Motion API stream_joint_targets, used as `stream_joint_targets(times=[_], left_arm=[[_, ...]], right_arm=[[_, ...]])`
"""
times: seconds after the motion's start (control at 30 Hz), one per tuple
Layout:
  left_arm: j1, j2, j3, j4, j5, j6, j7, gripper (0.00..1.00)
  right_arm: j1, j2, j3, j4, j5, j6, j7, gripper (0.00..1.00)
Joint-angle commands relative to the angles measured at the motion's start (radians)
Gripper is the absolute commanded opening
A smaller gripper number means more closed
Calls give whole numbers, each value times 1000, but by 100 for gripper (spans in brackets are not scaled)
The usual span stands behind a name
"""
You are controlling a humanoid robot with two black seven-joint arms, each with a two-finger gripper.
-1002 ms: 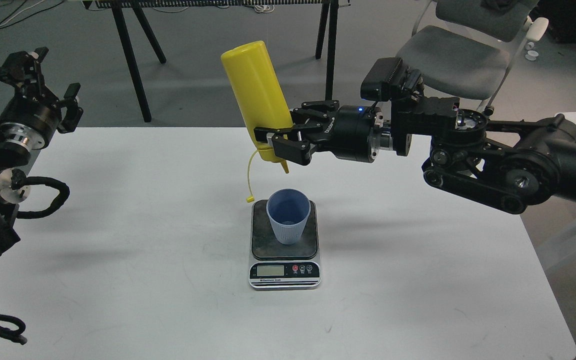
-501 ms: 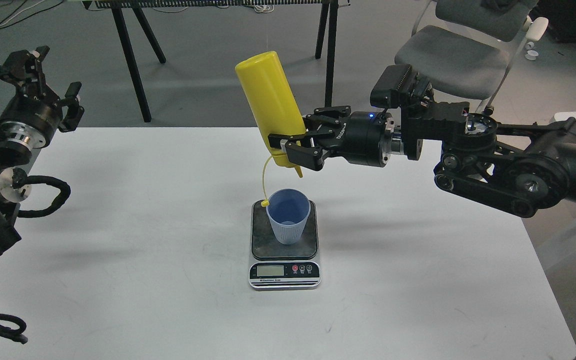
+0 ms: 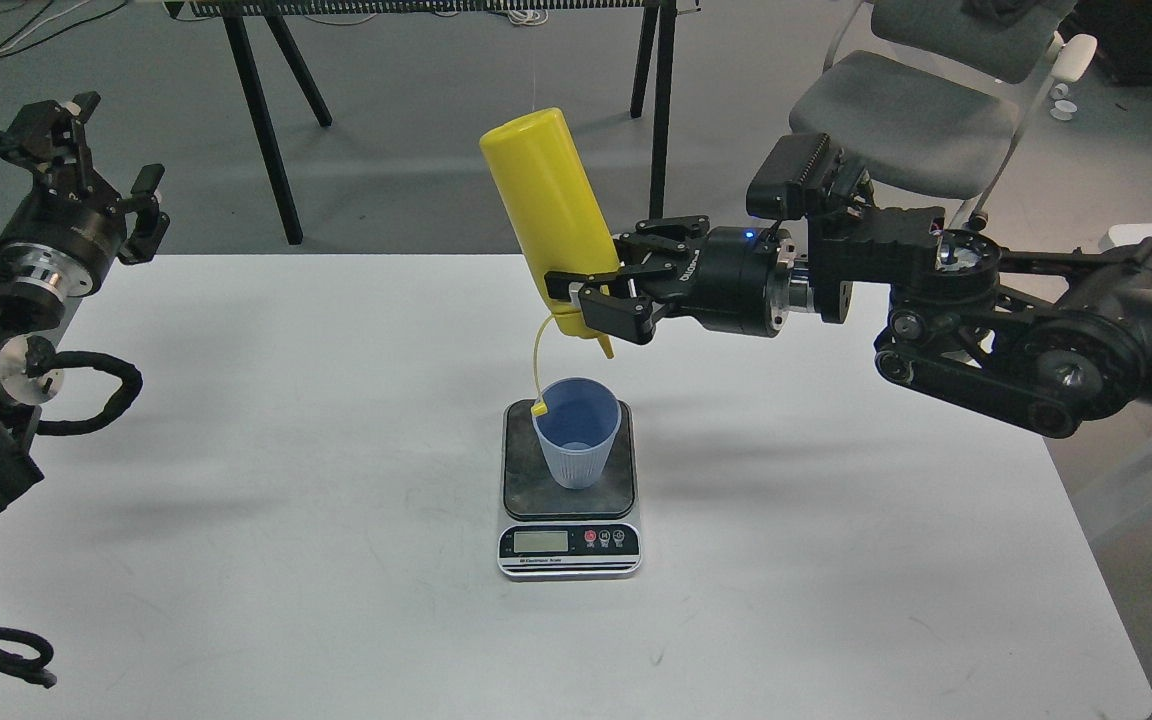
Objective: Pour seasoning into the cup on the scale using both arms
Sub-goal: 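Squeeze yellow sauce from the bottle into the cup, then lift the bottle upright away from the cup with the right gripper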
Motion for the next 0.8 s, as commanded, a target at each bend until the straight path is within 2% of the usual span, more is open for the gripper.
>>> stream_joint_targets(times=[0.0,0.23,0.37,0.5,0.6,0.7,0.77], left_arm=[[2,3,1,0,0,0,0,87],[3,-3,1,0,0,0,0,87],[5,-2,1,0,2,0,0,87],[0,-3,1,0,2,0,0,87],[-1,-3,1,0,2,0,0,87],[-1,-5,1,0,2,0,0,87],[2,-6,1,0,0,0,0,87]], right_arm=[[-4,-44,26,-7,101,11,-3,31],[-74,-257,190,102,866,164,8,31],[-231,-348,319,171,1233,290,9,31],[-479,-368,497,171,1652,476,9,31],[-645,-368,601,171,1760,534,21,31],[-849,-356,712,197,1789,551,100,31],[-987,-349,776,260,1803,551,101,31]])
